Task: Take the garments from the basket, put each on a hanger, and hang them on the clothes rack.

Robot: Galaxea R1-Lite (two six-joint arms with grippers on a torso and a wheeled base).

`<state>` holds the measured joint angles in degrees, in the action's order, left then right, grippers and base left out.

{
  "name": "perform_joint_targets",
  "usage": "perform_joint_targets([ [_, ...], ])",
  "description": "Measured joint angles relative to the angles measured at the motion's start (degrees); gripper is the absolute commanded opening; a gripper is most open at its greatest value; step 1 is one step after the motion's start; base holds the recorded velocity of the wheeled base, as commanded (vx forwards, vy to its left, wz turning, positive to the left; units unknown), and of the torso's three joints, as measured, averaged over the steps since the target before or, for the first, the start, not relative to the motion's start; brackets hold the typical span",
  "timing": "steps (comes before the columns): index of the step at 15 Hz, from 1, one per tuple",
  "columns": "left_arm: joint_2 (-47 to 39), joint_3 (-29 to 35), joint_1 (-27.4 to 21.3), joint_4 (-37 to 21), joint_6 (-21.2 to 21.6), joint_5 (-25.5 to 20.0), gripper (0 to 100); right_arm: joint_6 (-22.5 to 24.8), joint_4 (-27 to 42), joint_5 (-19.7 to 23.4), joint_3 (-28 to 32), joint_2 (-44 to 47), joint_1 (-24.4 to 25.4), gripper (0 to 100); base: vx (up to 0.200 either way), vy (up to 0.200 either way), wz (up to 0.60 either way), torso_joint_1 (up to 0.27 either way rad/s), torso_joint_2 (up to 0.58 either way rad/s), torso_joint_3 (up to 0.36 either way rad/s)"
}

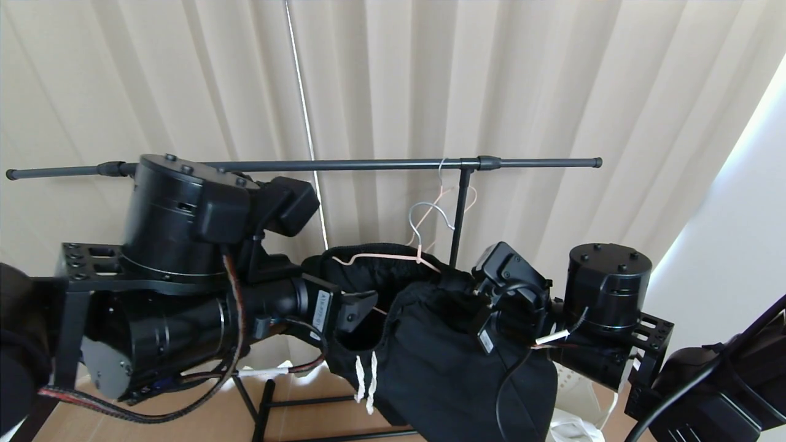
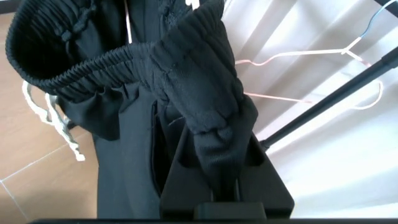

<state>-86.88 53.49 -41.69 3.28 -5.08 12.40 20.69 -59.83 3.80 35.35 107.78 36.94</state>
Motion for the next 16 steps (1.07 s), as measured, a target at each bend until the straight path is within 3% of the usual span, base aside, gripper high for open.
perform_joint_targets([
  [2,2.32,-0.29,3.49,-0.22,5.57,-1.76,100,-1.01,-0.6,2.0,-0.05,-0.15,-0.39,0,0.0,0.0,0.0,0.0,0.0,0.0],
  [7,6.07,-1.01,20.47,-0.85,26.45,-23.5,100,-3.56,-2.68,11.61,-0.41,0.1,-3.93,0,0.0,0.0,0.0,0.0,0.0,0.0],
  [9,5.29,-0.99,26.93,-1.72,40.14,-30.62,100,-3.61,-2.63,17.85,-0.68,0.2,-6.12,0,0.0,0.0,0.0,0.0,0.0,0.0],
  [12,2.01,-1.07,31.17,-5.0,59.73,-33.68,100,-3.61,-2.66,24.84,-1.34,0.27,-8.45,0,0.0,0.0,0.0,0.0,0.0,0.0],
  [13,0.89,-1.23,31.44,-5.62,62.32,-33.88,100,-3.61,-2.68,25.43,-1.56,0.24,-8.78,0,0.0,0.0,0.0,0.0,0.0,0.0],
  [16,-2.34,-0.61,27.55,-5.41,63.14,-32.12,100,-3.58,-2.73,29.1,-2.36,0.02,-9.13,0,0.0,0.0,0.0,0.0,0.0,0.0],
])
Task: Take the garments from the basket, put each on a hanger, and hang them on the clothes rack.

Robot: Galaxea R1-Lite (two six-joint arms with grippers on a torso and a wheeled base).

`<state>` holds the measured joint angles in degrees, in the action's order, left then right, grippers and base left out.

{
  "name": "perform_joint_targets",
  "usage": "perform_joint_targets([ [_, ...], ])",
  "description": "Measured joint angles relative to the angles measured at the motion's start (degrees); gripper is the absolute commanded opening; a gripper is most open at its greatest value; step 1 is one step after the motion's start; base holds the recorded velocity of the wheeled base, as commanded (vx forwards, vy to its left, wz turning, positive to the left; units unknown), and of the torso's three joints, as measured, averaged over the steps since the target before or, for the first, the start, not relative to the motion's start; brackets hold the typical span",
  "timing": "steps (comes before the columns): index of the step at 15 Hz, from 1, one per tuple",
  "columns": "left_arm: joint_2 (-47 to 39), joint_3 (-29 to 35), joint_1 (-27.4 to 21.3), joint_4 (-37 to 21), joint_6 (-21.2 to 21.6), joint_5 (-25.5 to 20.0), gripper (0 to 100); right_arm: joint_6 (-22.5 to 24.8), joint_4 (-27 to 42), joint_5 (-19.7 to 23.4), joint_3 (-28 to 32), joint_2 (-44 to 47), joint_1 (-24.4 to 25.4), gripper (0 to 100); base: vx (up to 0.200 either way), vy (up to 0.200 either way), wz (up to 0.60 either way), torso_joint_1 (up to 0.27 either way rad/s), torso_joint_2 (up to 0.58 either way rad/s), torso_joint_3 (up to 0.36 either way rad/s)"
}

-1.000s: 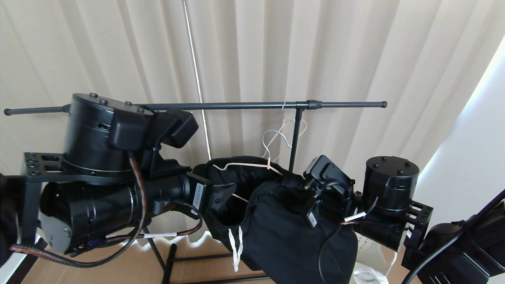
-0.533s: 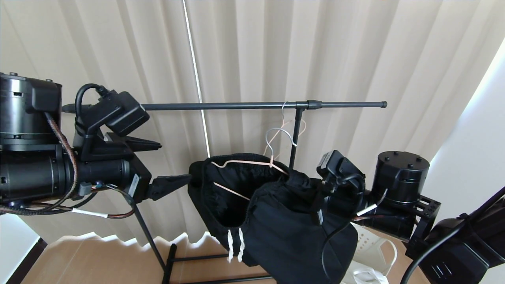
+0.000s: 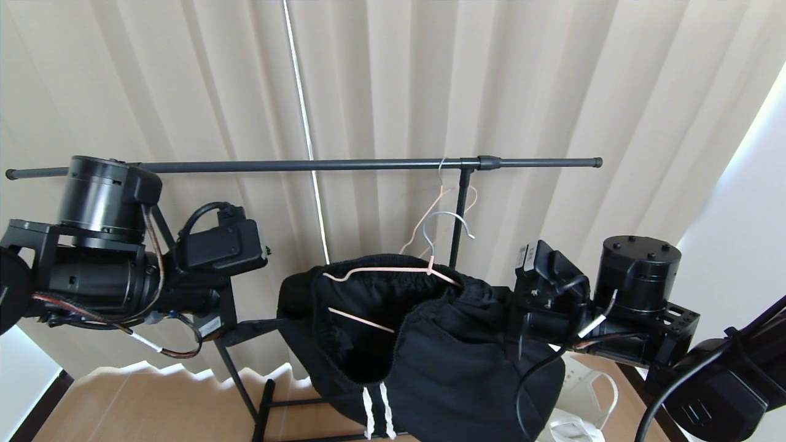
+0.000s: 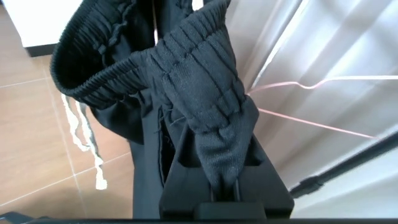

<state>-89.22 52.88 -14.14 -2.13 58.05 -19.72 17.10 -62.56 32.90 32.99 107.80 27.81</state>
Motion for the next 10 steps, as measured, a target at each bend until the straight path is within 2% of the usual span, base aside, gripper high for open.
perform_joint_targets([
  [1,-0.96,0.3,-1.49,0.0,0.02,1.23,100,0.0,-0.04,1.58,-0.28,-0.06,-0.09,0,0.0,0.0,0.0,0.0,0.0,0.0],
  [5,-3.69,1.0,-5.8,1.23,-0.6,2.07,100,0.2,-0.12,2.97,-1.35,-0.37,-0.05,0,0.0,0.0,0.0,0.0,0.0,0.0],
  [10,-7.28,3.16,-7.24,2.73,-7.58,2.07,100,0.29,-0.11,3.69,-2.15,-1.68,0.02,0,0.0,0.0,0.0,0.0,0.0,0.0],
])
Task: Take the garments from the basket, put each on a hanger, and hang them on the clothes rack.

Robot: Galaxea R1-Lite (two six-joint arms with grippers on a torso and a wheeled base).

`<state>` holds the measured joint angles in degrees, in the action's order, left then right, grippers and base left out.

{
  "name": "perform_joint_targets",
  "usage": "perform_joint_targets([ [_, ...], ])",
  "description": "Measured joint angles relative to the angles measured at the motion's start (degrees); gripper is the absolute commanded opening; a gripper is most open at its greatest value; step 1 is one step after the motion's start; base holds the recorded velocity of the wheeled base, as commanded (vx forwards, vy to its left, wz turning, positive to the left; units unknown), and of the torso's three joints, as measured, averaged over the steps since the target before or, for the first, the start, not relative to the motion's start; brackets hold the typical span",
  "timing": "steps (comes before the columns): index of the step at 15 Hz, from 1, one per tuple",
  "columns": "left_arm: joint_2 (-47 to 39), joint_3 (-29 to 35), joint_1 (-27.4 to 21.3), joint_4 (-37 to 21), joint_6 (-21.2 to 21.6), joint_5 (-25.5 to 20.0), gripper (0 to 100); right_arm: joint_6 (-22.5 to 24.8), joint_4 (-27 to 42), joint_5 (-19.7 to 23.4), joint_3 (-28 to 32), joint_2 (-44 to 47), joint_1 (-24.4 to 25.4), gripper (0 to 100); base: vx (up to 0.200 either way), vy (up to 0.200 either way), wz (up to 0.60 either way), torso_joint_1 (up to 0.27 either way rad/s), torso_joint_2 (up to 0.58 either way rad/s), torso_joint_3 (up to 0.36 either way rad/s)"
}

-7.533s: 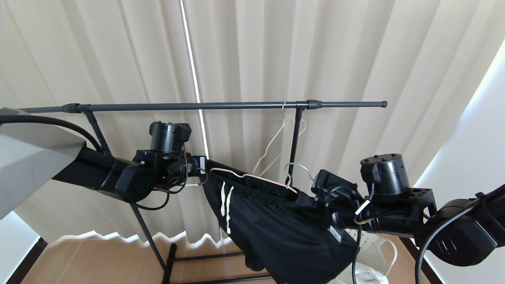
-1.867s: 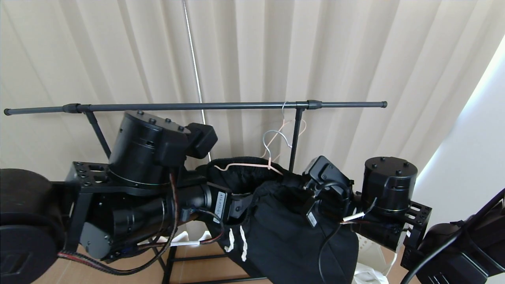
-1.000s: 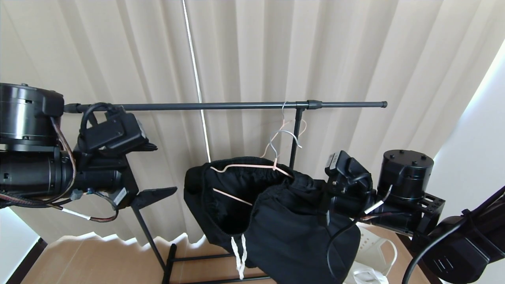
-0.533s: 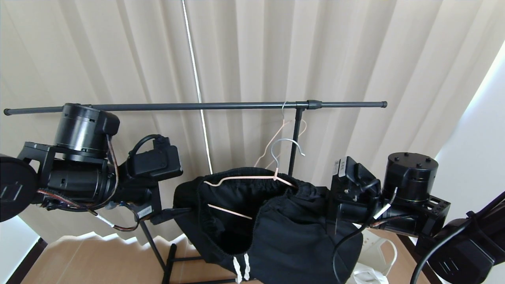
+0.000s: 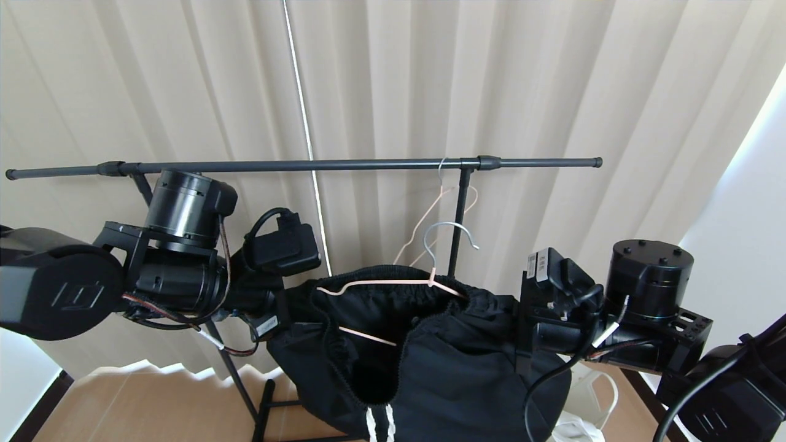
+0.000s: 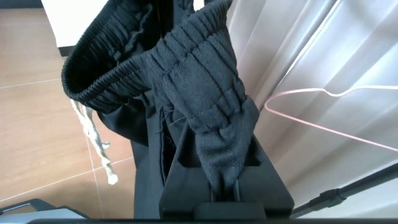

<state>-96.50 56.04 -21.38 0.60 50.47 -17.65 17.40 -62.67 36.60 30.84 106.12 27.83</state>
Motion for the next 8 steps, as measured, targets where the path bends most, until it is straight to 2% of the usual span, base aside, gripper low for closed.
perform_joint_targets([
  [3,-1.46,1.29,-0.41,-0.09,0.05,0.02,100,0.0,0.02,-0.01,-0.5,-1.1,0.0,0,0.0,0.0,0.0,0.0,0.0,0.0],
  [5,-1.71,1.56,-0.41,-0.6,1.62,0.5,100,0.0,0.02,-0.04,-0.55,-1.46,0.0,0,0.0,0.0,0.0,0.0,0.0,0.0],
  [8,-1.76,1.54,0.38,-0.6,3.61,5.72,100,-0.02,0.0,-0.04,-0.23,-1.6,0.02,0,0.0,0.0,0.0,0.0,0.0,0.0],
])
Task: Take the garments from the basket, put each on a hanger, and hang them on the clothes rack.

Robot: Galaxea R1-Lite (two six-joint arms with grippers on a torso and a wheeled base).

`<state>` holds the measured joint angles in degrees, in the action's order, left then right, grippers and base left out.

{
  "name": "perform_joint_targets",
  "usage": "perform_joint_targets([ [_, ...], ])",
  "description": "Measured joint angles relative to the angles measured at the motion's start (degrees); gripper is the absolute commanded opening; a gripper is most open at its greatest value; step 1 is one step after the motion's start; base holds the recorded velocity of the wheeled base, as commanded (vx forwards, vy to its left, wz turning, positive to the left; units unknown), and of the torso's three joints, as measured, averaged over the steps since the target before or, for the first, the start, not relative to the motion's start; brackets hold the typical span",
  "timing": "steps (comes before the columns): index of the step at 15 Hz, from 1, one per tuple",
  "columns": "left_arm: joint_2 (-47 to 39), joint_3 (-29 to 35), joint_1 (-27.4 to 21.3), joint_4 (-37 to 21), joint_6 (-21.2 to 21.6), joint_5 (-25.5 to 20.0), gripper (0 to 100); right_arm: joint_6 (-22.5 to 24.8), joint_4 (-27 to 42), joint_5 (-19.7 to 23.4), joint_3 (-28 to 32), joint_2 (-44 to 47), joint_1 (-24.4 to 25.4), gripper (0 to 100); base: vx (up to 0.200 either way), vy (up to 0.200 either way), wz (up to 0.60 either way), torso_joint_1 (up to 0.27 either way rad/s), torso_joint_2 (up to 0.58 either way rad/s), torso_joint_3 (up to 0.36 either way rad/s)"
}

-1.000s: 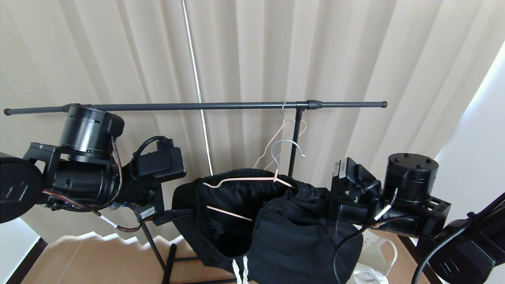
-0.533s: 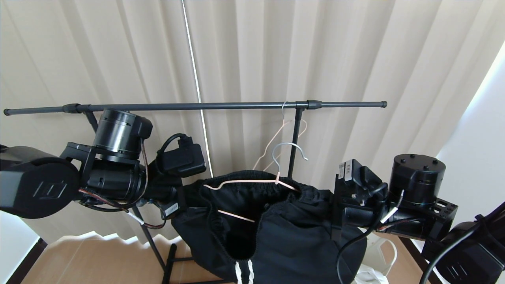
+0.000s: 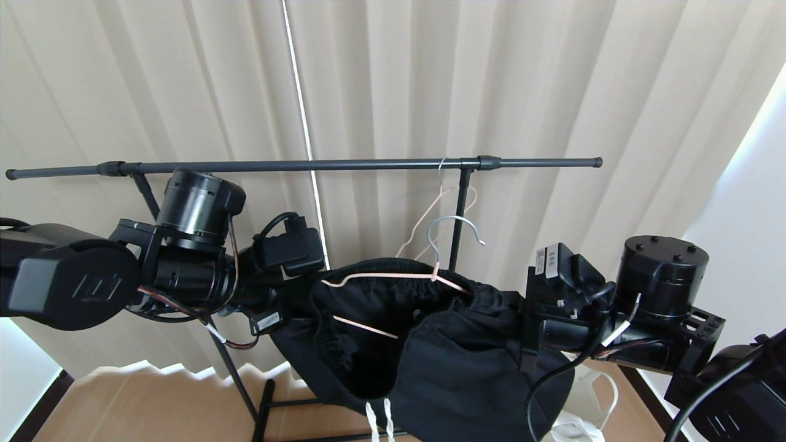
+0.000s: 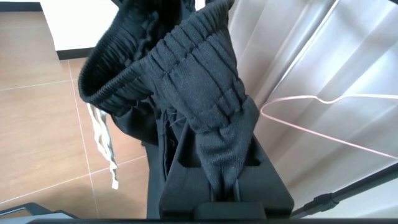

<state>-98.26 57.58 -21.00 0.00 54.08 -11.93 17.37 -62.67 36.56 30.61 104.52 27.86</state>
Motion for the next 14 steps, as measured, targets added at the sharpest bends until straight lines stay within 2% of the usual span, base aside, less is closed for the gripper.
perform_joint_targets([
  [4,-1.39,1.79,-0.38,0.62,-0.84,2.26,100,0.0,0.02,0.0,0.2,-0.09,-0.02,0,0.0,0.0,0.0,0.0,0.0,0.0],
  [8,-3.69,5.99,-3.47,0.66,-7.11,1.51,100,0.0,0.02,-0.02,0.09,-0.13,-0.02,0,0.0,0.0,0.0,0.0,0.0,0.0],
  [11,-5.05,7.33,-5.29,1.37,-8.07,-2.68,100,0.02,-0.01,-0.02,0.1,-0.13,-0.02,0,0.0,0.0,0.0,0.0,0.0,0.0],
  [14,-5.55,7.47,-6.72,1.52,-8.09,-3.74,100,0.0,-0.04,0.04,0.21,-0.13,-0.02,0,0.0,0.0,0.0,0.0,0.0,0.0],
])
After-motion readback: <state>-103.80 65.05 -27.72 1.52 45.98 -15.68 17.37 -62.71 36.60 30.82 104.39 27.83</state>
